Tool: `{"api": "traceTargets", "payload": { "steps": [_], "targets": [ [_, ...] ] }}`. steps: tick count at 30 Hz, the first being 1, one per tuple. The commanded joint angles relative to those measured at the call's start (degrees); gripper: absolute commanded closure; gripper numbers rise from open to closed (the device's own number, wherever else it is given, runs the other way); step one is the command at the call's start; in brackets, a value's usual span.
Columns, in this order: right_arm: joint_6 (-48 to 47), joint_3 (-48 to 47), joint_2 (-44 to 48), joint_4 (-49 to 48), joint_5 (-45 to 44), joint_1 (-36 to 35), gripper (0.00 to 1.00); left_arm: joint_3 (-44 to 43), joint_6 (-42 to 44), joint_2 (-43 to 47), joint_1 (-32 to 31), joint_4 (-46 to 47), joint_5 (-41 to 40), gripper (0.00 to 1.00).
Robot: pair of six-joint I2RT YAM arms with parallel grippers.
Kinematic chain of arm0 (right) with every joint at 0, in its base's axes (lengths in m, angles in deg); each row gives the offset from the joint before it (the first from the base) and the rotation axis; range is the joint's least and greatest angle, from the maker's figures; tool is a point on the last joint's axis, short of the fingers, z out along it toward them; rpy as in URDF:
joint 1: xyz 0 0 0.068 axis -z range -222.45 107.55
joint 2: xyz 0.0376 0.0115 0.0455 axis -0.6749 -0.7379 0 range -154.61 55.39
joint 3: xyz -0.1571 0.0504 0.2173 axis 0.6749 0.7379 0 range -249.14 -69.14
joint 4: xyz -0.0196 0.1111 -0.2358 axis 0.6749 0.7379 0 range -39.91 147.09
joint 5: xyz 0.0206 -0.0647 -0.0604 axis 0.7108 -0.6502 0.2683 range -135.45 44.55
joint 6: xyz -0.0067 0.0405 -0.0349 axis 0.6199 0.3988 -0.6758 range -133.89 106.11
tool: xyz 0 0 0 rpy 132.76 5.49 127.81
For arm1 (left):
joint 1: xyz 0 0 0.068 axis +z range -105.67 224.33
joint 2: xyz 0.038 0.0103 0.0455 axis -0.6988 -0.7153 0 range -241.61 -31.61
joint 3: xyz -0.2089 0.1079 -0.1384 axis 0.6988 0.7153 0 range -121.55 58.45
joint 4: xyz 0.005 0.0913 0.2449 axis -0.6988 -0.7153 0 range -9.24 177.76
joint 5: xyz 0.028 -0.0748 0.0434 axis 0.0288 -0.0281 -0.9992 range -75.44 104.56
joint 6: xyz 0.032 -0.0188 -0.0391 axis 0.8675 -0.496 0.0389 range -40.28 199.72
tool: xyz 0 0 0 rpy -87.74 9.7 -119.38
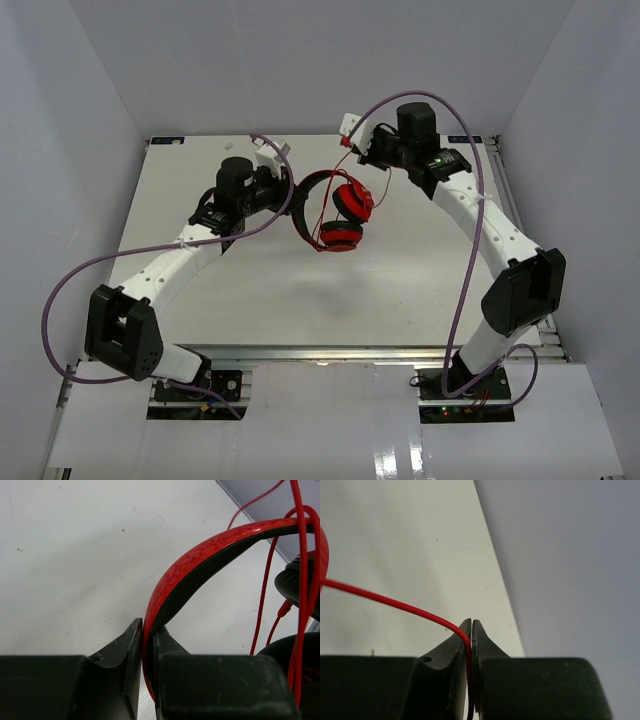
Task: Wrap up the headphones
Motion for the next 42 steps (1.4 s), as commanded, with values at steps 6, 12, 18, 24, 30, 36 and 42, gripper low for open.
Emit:
{"api": "traceTargets", "payload": {
  "steps": [6, 12, 18, 24, 30, 36, 42],
  "targets": [
    [30.9, 9.89, 3.84, -15.7, 27.3, 10.22, 0.88, -4.3, -4.75, 3.16, 0.01, 2.29, -4.62, 1.0],
    [51.08, 18.18, -1.85, -33.46, 42.02, 10.31, 0.85, -9.08, -8.17, 1.71, 0.01, 2.76, -3.49, 1.0],
    [75.57, 23.32, -8.7, -59.53, 46.53, 9.98, 0.81, -14.91, -10.41, 2.28, 0.01, 2.21, -6.38, 1.0],
    [92.42, 25.82, -14.25, -81.1, 47.88, 7.04, 0.8, -20.85, -11.82, 1.29, 0.01, -0.81, -10.86, 1.0],
    [103.47, 27.02, -16.83, -94.51, 47.82, 5.35, 0.8, -26.7, -11.36, -0.95, 0.01, -5.05, -13.73, 1.0],
    [57.36, 29.69, -1.35, -46.87, 34.39, 5.52, 0.21, -30.3, -9.31, -2.32, 0.01, -8.12, -16.0, 1.0],
    [43.82, 37.61, 8.28, -40.5, 28.28, 8.27, 0.11, -31.2, -7.39, -2.57, 0.01, -10.46, -16.42, 1.0]
  ]
}}
